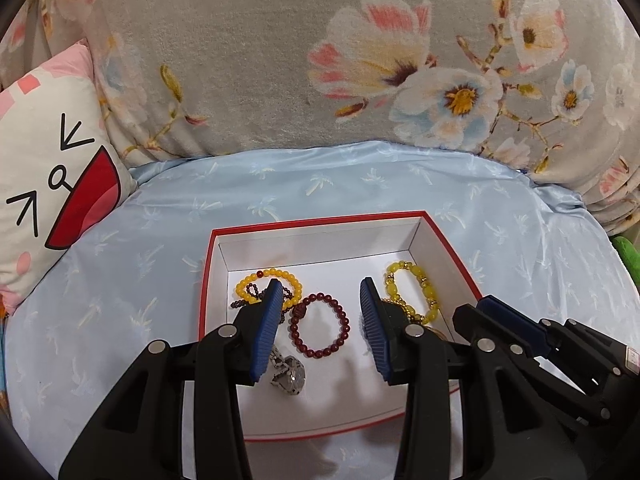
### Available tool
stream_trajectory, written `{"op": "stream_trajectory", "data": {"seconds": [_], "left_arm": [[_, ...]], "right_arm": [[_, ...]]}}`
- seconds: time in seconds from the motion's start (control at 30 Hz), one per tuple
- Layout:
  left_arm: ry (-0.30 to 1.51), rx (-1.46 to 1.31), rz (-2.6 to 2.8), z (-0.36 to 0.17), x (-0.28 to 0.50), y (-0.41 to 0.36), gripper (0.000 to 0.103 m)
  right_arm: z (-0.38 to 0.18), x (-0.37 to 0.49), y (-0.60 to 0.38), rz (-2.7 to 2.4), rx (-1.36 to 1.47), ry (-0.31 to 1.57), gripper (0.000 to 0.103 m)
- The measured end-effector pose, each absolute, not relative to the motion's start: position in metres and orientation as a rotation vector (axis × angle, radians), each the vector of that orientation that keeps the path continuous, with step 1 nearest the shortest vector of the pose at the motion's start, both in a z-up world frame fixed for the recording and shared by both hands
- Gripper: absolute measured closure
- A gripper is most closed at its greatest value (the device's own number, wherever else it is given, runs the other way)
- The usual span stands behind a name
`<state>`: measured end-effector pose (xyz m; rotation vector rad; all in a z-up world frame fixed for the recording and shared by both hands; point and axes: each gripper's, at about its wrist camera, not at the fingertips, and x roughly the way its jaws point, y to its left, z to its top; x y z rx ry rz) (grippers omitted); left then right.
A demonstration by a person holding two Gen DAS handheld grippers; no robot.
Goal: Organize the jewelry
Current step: 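Open the left gripper to drop the red bracelet while the right gripper releases the gold bracelet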
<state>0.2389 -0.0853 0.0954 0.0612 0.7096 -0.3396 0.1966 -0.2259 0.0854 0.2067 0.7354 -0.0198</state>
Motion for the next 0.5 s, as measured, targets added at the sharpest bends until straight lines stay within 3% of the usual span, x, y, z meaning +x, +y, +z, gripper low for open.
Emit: {"op": "stream_trajectory", "data": {"seconds": [0.5], "left_arm": [[0.721,0.065,-0.365,0.098,0.189,-0.081,0.065]], "right_arm": [[0.091,0.140,-0.221,-0.027,0.206,0.728,0.083]]}}
